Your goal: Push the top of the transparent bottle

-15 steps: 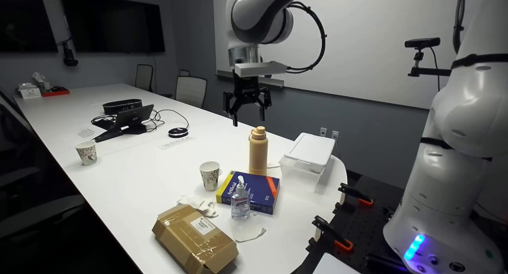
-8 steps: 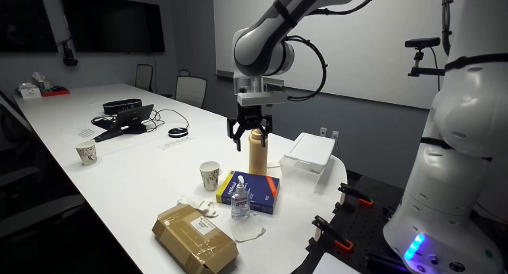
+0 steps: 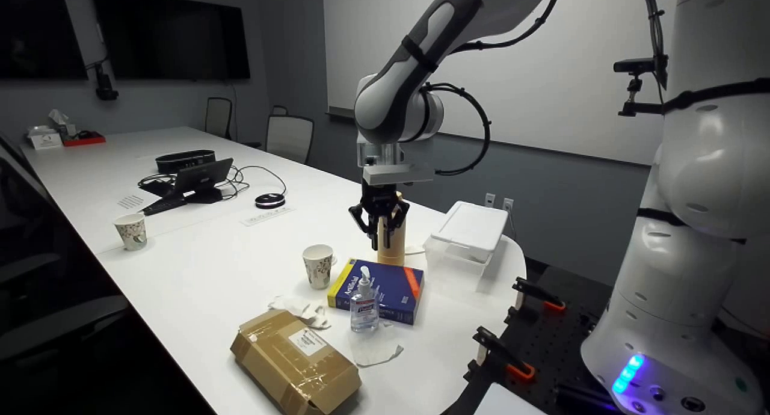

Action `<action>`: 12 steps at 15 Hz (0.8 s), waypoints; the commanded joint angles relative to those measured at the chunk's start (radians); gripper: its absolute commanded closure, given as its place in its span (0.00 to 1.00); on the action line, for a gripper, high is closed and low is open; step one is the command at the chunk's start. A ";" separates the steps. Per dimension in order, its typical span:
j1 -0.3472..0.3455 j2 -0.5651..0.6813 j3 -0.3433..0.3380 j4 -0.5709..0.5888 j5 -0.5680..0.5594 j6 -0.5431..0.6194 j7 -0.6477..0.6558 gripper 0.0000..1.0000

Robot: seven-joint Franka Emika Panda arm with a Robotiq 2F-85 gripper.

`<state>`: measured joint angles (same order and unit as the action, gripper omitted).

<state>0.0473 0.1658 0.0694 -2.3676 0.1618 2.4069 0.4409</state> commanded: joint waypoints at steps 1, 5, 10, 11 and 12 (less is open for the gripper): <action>0.004 0.060 -0.015 0.026 0.024 0.043 -0.055 1.00; 0.001 0.121 -0.021 0.066 0.034 0.058 -0.089 1.00; 0.002 0.179 -0.021 0.124 0.042 0.052 -0.111 1.00; 0.003 0.190 -0.021 0.136 0.042 0.050 -0.115 1.00; 0.003 0.203 -0.022 0.147 0.040 0.049 -0.115 1.00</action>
<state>0.0469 0.3334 0.0516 -2.2603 0.1789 2.4572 0.3567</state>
